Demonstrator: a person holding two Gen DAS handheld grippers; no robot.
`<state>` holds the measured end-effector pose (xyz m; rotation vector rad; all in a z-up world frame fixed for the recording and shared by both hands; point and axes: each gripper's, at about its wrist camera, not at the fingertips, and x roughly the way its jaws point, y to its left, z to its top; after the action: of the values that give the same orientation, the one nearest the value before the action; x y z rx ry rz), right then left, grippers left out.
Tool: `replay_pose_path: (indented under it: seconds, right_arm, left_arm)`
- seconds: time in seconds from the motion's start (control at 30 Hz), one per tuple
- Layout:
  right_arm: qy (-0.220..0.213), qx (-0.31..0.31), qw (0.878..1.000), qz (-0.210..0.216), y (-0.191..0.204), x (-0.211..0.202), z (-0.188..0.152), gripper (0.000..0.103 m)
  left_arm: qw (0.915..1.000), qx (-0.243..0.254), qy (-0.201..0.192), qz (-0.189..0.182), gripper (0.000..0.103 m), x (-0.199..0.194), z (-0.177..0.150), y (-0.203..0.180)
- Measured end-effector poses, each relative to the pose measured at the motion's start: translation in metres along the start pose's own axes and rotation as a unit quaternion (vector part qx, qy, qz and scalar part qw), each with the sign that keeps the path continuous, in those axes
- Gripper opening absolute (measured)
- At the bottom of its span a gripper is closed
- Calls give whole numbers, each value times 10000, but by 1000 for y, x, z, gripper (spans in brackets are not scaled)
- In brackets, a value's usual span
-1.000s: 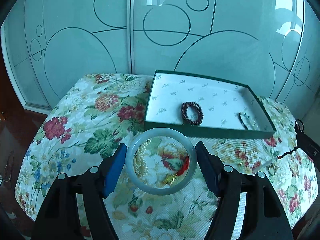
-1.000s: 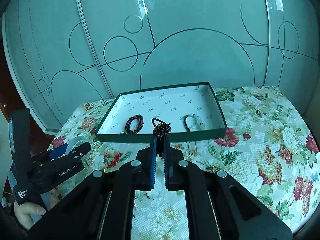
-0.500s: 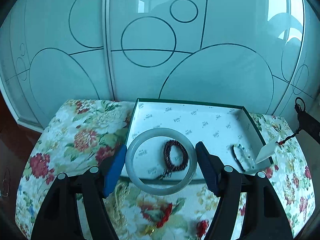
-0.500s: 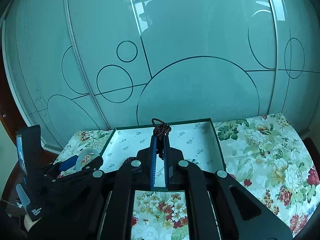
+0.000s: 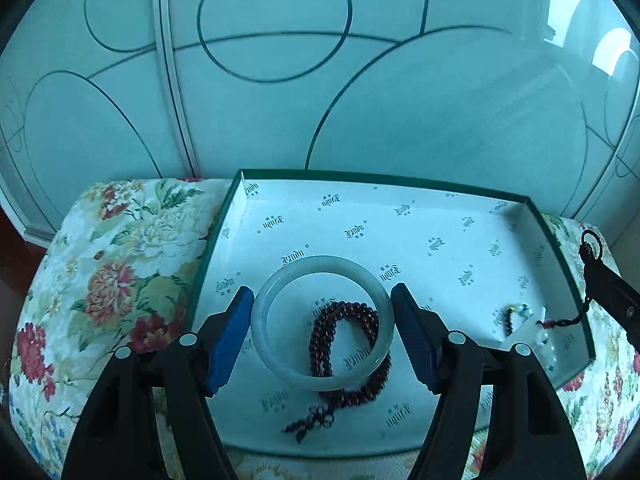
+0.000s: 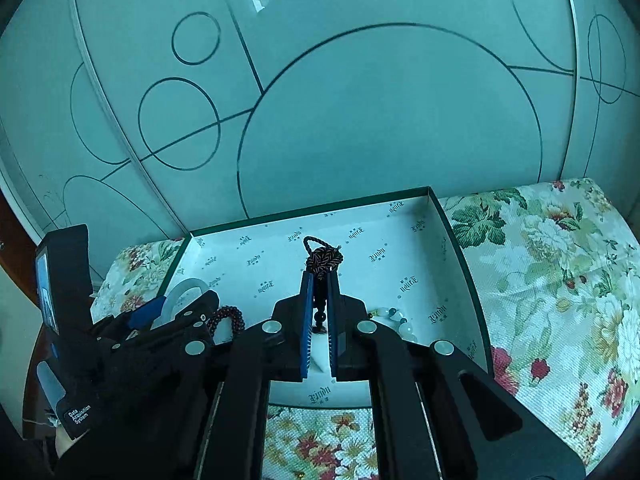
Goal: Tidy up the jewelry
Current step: 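Carry the bangle and cord pendant into the green box and open both tools, then withdraw both tools from the box back over the table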
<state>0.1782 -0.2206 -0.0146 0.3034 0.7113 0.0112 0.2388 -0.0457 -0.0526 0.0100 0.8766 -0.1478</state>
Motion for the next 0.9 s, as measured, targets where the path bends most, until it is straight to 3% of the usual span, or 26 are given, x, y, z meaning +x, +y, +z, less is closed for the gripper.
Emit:
replay_pose_path:
  seconds: [0.27,0.43,0.5,0.73,0.9]
  right_arm:
    - [420,118,9989,-192,-9,49,3,7]
    - [521,175,9981,-276,-13,59,1,11]
    - [501,218,9981,-294,-15,58,0,23]
    - [421,292,9983,-286,-19,42,3,24]
    - [227,306,9990,-251,-25,5,5,26]
  left_arm:
    - [9998,55,191,70,70,25,4,-6]
    - [9993,-59,363,78,71,38,3,-3]
    - [9995,-49,295,122,75,37,3,-3]
    - [9999,81,112,52,78,16,8,-10]
    - [9999,105,-57,-17,78,-19,6,-9]
